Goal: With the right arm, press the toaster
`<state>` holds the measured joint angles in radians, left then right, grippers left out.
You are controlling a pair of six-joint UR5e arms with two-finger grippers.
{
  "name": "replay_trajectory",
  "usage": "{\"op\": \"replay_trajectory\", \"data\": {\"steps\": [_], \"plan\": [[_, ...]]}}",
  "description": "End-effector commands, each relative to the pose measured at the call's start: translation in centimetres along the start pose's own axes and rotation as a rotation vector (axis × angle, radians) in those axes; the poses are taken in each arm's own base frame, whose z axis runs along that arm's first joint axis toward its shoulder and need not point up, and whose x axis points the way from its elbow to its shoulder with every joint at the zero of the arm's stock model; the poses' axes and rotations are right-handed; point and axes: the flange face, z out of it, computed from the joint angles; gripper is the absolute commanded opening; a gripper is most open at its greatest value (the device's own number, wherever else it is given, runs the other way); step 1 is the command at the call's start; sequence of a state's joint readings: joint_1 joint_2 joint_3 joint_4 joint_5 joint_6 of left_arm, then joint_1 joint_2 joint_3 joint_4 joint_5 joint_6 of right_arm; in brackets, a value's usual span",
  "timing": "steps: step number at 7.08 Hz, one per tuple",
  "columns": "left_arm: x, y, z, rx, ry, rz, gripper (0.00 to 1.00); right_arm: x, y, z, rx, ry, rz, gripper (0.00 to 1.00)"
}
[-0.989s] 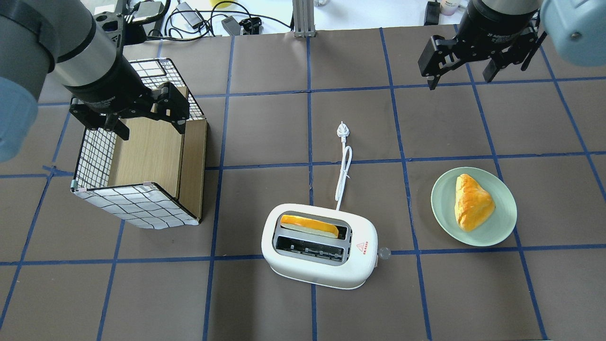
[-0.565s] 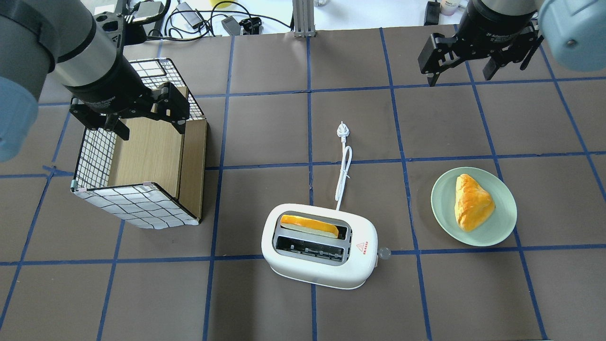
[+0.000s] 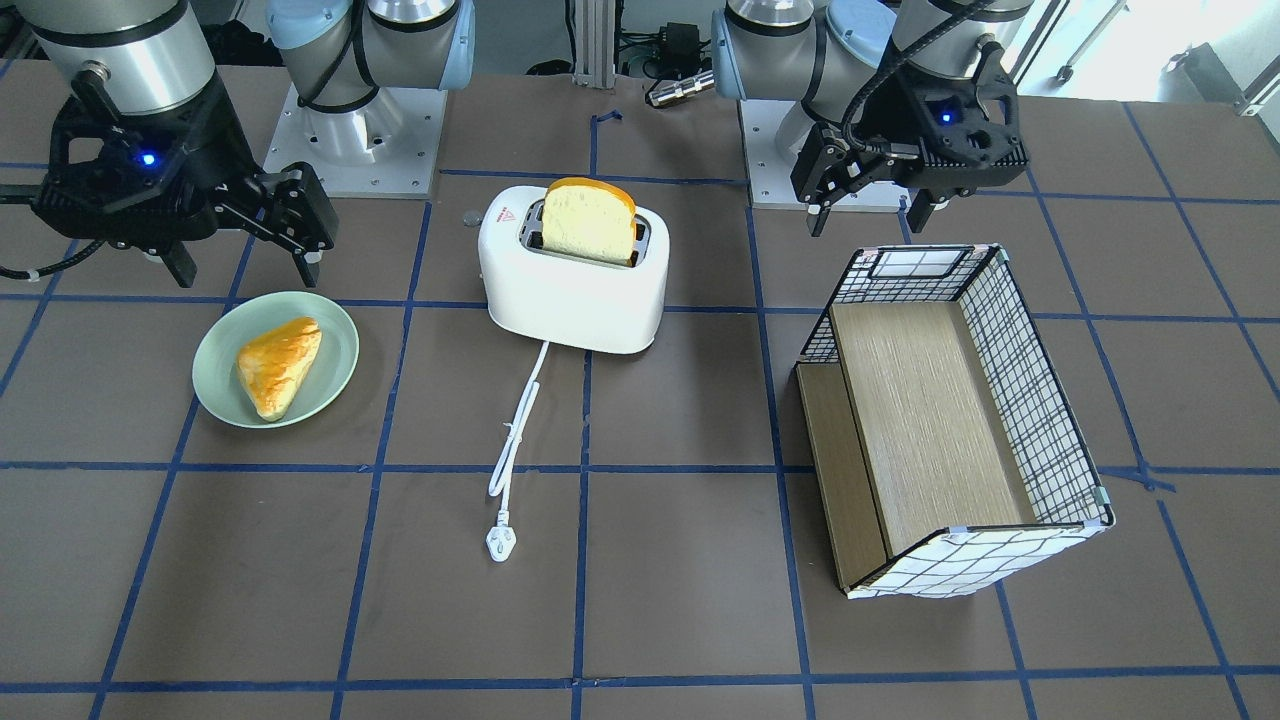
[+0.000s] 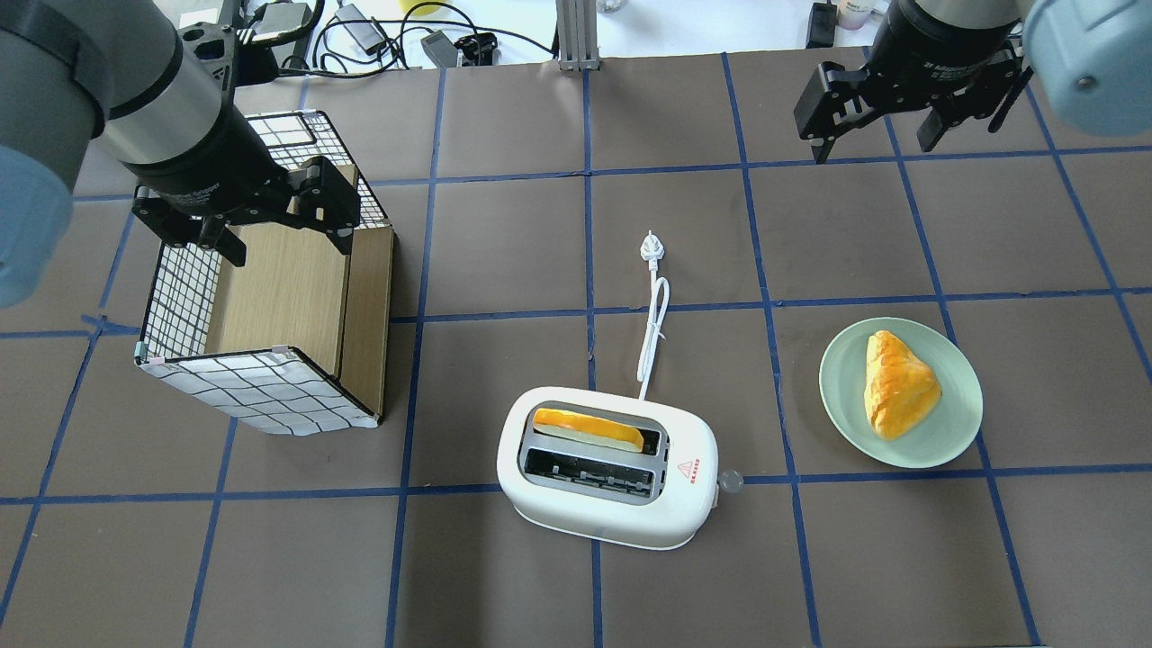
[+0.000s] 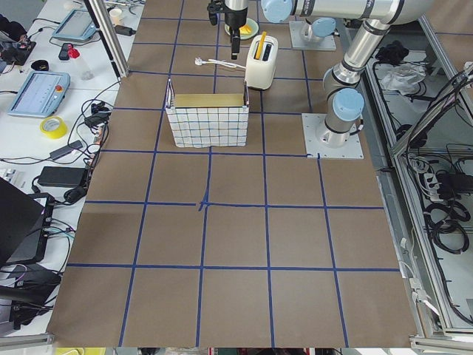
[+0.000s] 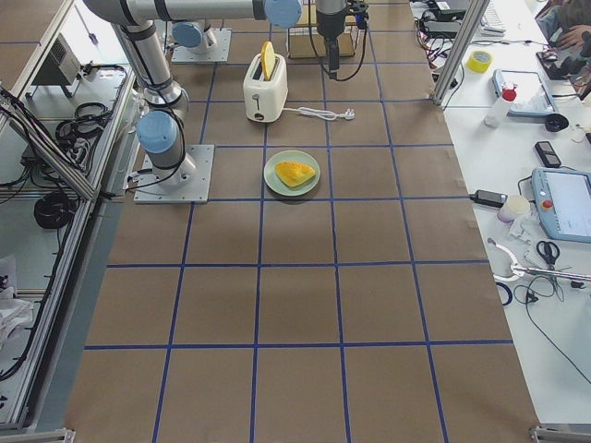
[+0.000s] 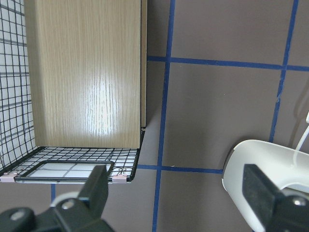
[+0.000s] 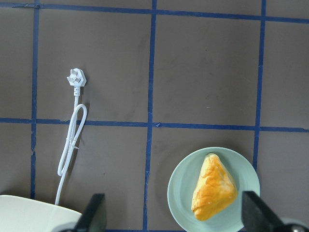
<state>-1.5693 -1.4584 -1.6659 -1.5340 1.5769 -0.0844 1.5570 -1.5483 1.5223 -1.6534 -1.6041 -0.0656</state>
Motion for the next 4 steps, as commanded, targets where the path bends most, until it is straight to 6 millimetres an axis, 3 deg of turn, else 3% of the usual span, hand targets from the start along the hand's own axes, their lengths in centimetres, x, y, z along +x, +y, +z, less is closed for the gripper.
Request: {"op": "replay_trajectory", "data": {"steps": [1, 4], "plan": [[0.0, -0.01, 0.02, 0.0, 0.0, 0.0, 1.0, -0.13, 0.07, 0.1, -0.01, -0.012, 0.001, 1.0], [0.0, -0.01, 0.02, 0.0, 0.0, 0.0, 1.0, -0.33, 0.09, 0.13, -0.011, -0.033, 0.001, 1.0]]}}
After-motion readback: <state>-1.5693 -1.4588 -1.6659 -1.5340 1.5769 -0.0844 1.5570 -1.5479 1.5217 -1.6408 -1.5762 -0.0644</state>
